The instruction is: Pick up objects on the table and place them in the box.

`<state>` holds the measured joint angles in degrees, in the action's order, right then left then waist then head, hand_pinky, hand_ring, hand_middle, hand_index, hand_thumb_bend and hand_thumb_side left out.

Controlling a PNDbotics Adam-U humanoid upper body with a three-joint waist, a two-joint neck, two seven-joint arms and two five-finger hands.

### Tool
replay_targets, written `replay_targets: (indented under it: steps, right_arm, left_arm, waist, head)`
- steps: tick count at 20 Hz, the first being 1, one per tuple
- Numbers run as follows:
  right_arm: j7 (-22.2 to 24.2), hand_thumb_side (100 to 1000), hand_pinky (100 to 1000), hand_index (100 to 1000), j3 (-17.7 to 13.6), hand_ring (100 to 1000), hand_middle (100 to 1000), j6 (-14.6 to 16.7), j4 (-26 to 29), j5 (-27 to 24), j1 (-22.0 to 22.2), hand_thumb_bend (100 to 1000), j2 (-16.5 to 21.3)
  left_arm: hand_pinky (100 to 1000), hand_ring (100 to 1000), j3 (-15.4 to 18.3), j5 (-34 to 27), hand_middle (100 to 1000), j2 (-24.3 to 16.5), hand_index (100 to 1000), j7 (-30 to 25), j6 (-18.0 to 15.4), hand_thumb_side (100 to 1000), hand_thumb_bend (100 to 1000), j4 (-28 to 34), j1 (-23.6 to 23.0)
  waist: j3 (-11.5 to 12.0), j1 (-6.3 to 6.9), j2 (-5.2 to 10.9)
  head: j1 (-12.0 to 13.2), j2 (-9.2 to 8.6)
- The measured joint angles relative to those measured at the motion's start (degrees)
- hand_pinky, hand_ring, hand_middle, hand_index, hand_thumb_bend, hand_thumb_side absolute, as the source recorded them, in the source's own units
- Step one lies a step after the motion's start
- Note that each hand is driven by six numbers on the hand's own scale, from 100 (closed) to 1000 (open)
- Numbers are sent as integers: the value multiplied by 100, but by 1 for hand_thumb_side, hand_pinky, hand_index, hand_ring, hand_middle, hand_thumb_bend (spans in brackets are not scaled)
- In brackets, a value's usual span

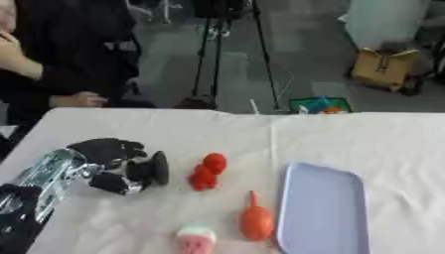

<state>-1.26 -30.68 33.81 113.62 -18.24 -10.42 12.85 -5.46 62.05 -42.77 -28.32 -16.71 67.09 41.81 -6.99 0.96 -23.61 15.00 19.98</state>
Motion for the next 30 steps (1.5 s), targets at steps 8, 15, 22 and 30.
replay_targets:
  steps: [8, 15, 22, 30]
  right_arm:
    - [-10, 600, 671, 819, 0, 731, 666, -18, 0, 0, 0, 100, -1]
    - [-60, 600, 671, 824, -2, 731, 666, -60, 0, 0, 6, 100, -2]
    - [-122, 599, 672, 824, -2, 731, 666, -91, 0, 7, 11, 100, -4]
    - [-181, 598, 672, 825, -3, 731, 665, -115, 0, 10, 19, 100, -5]
  left_arm:
    - [1000, 1000, 0, 80, 1000, 3, 980, -55, -75, 1000, 389, -139, 77]
    - [1000, 1000, 1, 66, 1000, 4, 837, -189, -216, 1000, 313, -141, 143]
    - [1000, 1000, 2, -44, 993, 4, 769, -282, -257, 999, 288, -75, 160]
    - [1000, 1000, 2, -62, 932, 4, 679, -315, -274, 1000, 175, -61, 202]
  waist:
    - [-11, 0, -1]
    - [-7, 0, -1]
    - [-4, 1, 0]
    - [-10, 2, 0]
  head:
    - [32, -12]
    - [42, -16]
    - [44, -19]
    - [50, -40]
